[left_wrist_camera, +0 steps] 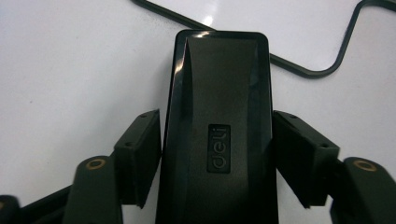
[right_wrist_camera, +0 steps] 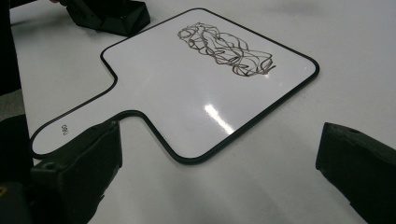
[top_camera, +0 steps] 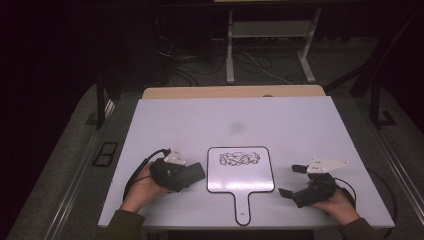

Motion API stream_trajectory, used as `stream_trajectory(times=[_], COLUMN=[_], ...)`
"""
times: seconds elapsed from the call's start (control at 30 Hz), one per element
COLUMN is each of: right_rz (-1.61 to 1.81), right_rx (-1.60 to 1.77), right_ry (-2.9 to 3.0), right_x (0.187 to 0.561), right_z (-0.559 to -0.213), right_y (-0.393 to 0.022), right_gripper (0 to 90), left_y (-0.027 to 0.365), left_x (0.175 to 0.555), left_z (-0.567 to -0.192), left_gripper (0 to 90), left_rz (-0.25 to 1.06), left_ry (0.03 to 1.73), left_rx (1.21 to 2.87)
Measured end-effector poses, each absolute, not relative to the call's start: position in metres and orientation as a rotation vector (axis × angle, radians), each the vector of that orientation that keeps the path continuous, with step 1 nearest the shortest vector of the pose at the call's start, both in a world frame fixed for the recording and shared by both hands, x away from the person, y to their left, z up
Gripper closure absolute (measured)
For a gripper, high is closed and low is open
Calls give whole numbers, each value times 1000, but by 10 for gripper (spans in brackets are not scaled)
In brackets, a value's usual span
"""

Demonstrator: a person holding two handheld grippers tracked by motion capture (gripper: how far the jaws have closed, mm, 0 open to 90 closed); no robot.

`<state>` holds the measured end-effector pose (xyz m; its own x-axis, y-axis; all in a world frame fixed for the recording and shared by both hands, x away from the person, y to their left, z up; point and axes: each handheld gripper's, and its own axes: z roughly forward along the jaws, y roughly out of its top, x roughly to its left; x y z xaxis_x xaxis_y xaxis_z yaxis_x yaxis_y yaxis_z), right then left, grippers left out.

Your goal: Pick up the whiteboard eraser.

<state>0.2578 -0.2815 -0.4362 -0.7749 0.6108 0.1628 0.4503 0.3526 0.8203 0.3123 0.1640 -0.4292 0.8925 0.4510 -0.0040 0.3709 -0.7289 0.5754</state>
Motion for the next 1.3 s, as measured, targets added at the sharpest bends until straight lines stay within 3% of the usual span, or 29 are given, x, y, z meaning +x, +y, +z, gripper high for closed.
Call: stream_trajectory(times=[0.97, 1.3], right_rz=[1390, 1390], right_rx=[970, 966], right_ry=[2436, 2436], right_x=[258, 258], right_z=[-436, -436], right_y=[-282, -283], right_gripper=[0, 0], left_y=[163, 165], left_x=[314, 313], left_z=[-428, -422], left_gripper=[392, 395], left_rz=[170, 164], left_ry=[593, 679], left_rx=[2498, 2445])
